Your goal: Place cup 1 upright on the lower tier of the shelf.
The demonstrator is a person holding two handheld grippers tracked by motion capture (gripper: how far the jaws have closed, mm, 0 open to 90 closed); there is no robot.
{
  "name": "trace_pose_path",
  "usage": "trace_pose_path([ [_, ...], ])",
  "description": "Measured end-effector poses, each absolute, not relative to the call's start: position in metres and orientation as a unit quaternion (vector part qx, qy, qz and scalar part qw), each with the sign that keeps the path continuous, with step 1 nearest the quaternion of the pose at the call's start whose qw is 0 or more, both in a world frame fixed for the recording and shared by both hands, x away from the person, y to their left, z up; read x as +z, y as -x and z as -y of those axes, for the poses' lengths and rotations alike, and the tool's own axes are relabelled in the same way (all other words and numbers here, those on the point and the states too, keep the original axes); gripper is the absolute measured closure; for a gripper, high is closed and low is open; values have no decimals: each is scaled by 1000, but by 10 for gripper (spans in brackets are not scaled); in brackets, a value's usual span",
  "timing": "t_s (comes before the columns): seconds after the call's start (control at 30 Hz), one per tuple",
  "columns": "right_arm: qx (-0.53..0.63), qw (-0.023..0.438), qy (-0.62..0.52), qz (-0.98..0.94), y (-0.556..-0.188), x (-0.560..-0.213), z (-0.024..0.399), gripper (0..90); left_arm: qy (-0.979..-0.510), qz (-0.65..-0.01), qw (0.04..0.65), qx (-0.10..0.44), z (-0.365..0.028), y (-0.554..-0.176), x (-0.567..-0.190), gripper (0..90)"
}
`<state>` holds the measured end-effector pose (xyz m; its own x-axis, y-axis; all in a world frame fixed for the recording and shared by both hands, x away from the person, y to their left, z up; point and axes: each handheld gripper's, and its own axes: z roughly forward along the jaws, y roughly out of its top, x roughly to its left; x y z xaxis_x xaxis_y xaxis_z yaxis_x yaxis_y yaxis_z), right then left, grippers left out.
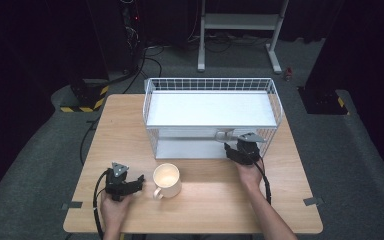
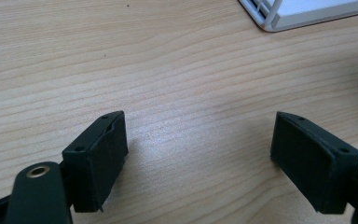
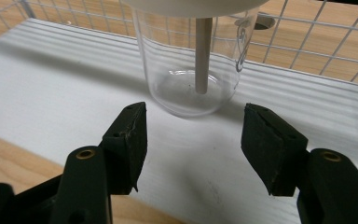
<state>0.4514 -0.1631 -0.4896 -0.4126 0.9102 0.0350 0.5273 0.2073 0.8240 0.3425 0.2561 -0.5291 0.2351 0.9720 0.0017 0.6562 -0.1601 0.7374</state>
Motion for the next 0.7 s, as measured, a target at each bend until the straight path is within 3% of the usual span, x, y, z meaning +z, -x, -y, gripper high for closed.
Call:
trace_pose_path([
  [0.7,432,231,-478,-729,-429,-478,191,373,-720,-566,316,250,-256,-342,-529,187],
])
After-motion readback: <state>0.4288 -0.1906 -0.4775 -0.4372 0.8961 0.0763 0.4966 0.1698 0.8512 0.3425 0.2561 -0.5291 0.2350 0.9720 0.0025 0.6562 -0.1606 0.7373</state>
